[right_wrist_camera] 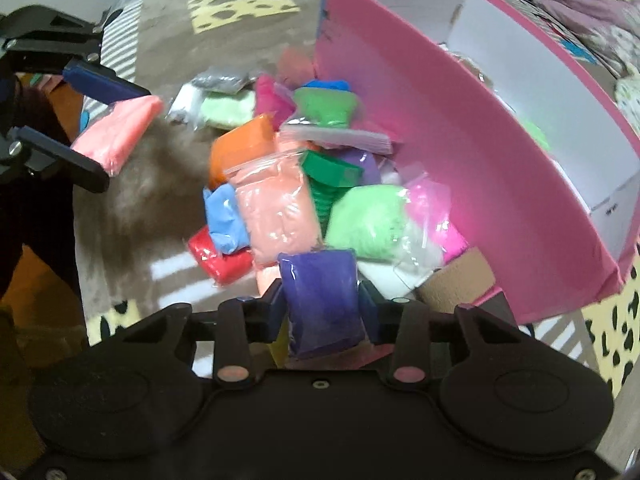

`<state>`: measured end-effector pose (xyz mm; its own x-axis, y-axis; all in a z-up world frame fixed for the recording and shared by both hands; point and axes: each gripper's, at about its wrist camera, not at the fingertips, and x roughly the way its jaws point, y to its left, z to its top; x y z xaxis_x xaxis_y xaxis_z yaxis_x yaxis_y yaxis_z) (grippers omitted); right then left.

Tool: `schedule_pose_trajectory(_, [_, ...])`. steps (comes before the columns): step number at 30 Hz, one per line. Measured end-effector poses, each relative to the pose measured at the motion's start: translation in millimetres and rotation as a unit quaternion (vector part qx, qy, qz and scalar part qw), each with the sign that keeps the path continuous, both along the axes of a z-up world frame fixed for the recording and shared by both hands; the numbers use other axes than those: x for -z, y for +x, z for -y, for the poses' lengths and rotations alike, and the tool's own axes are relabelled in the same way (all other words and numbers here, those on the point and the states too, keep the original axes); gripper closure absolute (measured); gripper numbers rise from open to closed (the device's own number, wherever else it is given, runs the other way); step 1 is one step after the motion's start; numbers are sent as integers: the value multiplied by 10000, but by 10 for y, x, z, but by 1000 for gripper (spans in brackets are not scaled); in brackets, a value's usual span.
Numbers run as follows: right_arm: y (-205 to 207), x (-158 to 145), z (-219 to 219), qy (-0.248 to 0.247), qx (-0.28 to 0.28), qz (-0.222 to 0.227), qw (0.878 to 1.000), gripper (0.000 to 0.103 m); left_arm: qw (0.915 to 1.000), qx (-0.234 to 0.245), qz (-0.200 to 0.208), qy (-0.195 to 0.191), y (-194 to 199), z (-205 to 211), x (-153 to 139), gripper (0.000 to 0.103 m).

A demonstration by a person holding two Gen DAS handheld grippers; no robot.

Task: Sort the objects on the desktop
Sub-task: 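Lift the pink packet with the left tool and carry it over the pink box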

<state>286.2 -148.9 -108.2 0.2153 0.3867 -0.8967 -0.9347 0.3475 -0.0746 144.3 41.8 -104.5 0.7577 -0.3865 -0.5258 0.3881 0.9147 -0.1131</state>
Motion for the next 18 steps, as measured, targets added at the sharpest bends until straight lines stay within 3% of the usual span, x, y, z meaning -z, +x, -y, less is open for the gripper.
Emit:
schedule_pose_trajectory(5, [-9,-124,30,124,282,105,9995,65,9994,-313,54,-111,104,-16,-53,61])
schedule_pose_trajectory(12, [20,-426,146,914,949,-51,9913,65,9947,-932,189,-397,303,-110,-183,61])
schedule_pose_trajectory(18, [60,-612,185,1560,1411,-318,9771,66,9894,-1304,274,-576,574,-232,-366,61])
